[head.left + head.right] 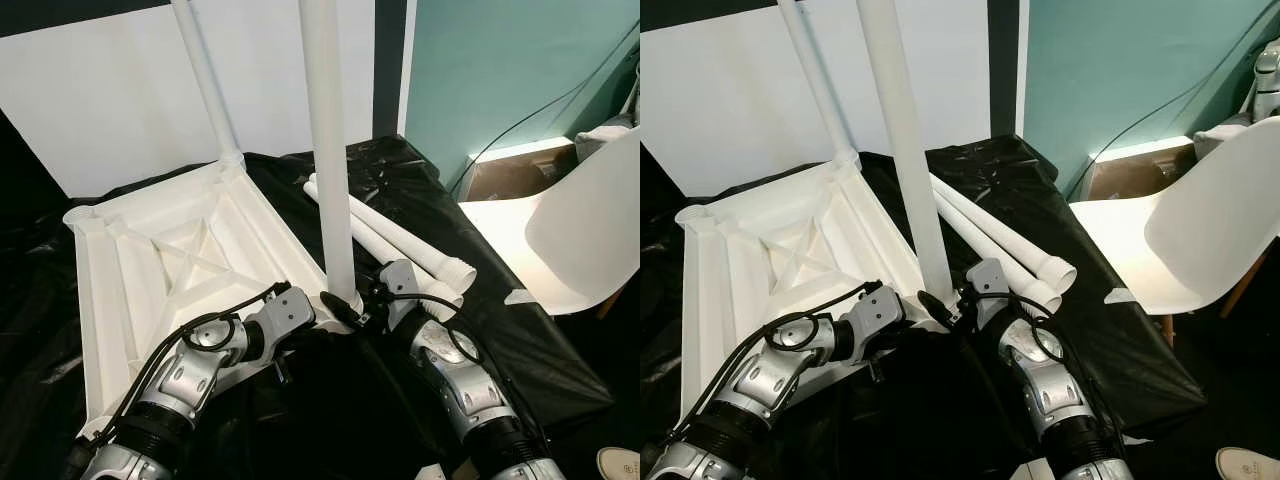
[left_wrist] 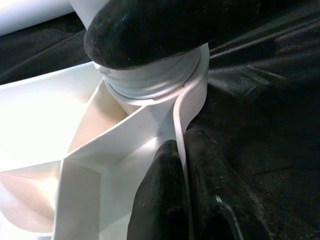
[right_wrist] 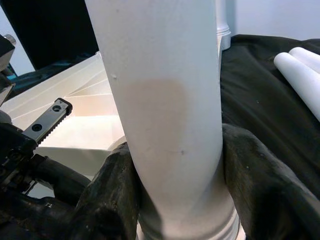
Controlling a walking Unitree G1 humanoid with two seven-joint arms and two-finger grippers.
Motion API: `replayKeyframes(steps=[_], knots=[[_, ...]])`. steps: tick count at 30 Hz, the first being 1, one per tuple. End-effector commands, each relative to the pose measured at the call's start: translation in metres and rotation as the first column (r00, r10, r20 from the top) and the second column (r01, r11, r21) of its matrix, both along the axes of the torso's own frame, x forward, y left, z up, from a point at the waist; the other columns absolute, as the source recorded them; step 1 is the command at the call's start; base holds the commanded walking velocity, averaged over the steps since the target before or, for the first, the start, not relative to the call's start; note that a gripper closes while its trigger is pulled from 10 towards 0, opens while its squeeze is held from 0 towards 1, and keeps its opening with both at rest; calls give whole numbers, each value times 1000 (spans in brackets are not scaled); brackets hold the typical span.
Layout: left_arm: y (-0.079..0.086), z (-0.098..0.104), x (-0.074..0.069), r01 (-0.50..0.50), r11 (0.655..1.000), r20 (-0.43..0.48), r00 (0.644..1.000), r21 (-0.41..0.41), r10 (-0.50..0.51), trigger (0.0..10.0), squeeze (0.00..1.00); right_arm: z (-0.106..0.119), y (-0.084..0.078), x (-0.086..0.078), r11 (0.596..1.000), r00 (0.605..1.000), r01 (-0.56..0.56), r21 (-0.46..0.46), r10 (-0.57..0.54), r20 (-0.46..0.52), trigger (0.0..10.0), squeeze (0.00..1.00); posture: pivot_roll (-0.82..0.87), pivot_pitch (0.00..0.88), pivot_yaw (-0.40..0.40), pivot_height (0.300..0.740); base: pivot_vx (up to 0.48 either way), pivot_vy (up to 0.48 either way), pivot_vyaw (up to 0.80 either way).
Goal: Building children table
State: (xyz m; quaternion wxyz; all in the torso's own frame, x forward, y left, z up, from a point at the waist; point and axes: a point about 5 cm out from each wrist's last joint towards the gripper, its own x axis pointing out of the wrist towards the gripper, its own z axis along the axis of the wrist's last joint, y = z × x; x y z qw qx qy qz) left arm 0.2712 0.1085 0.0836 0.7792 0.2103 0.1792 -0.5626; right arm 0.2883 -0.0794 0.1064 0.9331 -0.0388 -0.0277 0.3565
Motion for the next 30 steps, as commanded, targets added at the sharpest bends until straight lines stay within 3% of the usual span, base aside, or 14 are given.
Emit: replayKeyframes(steps=[1,3,4,5,6,7,10,12,16,17,18,24,30], knots=[[-8,-50,-40,115,993,-253,962,38,-102,10000,0,0,-11,8,999,999,38,-33,-38,-10,10000,1000,88,0,36,740,0,0,0],[-8,-50,-40,114,993,-253,962,39,-101,10000,0,-2,-12,8,998,1000,-21,-55,20,-19,10000,1000,88,0,36,740,0,0,0],[-7,-51,-40,116,992,-252,962,41,-102,10000,0,-2,-21,10,979,989,-147,-140,145,-26,10000,1000,84,0,39,740,0,0,0],[-7,-51,-40,116,992,-252,962,41,-102,10000,0,-2,-21,10,979,989,-147,-140,145,-26,10000,1000,84,0,39,740,0,0,0],[-7,-51,-40,117,992,-251,962,42,-103,10000,0,-2,-24,12,971,985,-171,-170,170,-23,10000,314,81,0,42,740,0,0,0],[-7,-50,-39,119,992,-250,963,43,-104,10000,0,0,-28,16,961,981,-192,-201,193,-14,10000,0,78,0,44,740,0,0,0],[-7,-50,-38,120,992,-249,963,44,-105,10000,0,2,-32,19,951,976,-215,-221,217,-19,10000,0,78,0,44,740,0,0,0],[-8,-50,-38,122,992,-247,963,43,-108,10000,0,9,-39,25,919,960,-273,-285,279,-19,10000,0,78,0,46,740,0,0,0],[-8,-50,-37,122,992,-245,963,42,-108,10000,0,12,-44,29,887,943,-327,-326,331,-46,10000,0,77,0,46,740,0,0,0],[-8,-50,-37,122,992,-245,963,42,-108,10000,0,12,-46,30,871,933,-355,-340,355,-65,2392,0,77,0,46,740,0,0,0],[-8,-50,-38,120,992,-246,963,42,-107,10000,0,11,-48,30,856,923,-380,-351,374,-88,0,0,77,0,46,740,0,0,0],[-9,-50,-38,117,992,-247,964,40,-104,10000,0,10,-53,32,824,903,-428,-372,408,-133,0,0,77,0,46,740,0,0,0],[-9,-51,-39,115,993,-247,963,38,-102,10000,0,10,-48,34,869,926,-376,-320,361,-107,0,0,86,0,37,740,0,0,0]])
